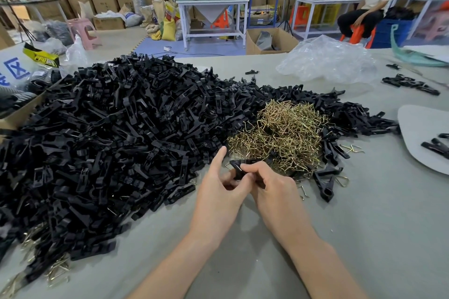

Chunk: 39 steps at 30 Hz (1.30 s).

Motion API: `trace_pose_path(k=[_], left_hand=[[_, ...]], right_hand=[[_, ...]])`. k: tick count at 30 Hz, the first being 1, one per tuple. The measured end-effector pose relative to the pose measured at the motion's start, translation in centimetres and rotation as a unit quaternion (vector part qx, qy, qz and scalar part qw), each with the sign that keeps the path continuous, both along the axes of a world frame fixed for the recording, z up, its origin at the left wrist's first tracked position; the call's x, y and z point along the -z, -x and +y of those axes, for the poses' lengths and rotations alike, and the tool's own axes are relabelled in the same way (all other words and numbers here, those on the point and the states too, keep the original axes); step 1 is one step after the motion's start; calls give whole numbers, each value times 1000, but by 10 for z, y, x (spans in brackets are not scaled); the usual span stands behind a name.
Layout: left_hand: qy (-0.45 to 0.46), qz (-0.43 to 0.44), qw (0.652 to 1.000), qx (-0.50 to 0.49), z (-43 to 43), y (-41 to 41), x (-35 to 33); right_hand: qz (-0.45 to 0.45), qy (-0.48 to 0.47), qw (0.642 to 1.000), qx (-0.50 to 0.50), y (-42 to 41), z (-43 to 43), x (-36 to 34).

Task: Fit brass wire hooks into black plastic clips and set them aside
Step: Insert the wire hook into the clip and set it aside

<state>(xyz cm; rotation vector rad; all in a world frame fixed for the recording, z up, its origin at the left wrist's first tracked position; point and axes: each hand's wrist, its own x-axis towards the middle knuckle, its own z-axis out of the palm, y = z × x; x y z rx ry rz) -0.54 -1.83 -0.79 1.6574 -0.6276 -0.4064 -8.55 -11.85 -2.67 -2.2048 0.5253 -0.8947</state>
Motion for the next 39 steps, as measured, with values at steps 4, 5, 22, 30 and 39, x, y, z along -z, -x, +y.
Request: trace_pose_path(k=[4,5,22,30,39], left_hand=[[9,11,1000,-7,-4,0,4],[11,9,1000,-7,-4,0,4],[-69,-244,967,-1,6,-9,1],[-61,-213,975,6,8,-8,3],[-64,-244,960,120,-54,37,-21]], right_hand=[[-10,-3,1000,10,-2,-2,-2],[-24,-30,999,14,-2,-3,-3],[-129,-392,900,-142,6,-18,-14],[-118,-396,896,-161,9,-12,-19],[-220,-431,872,-69,59,-54,-26]])
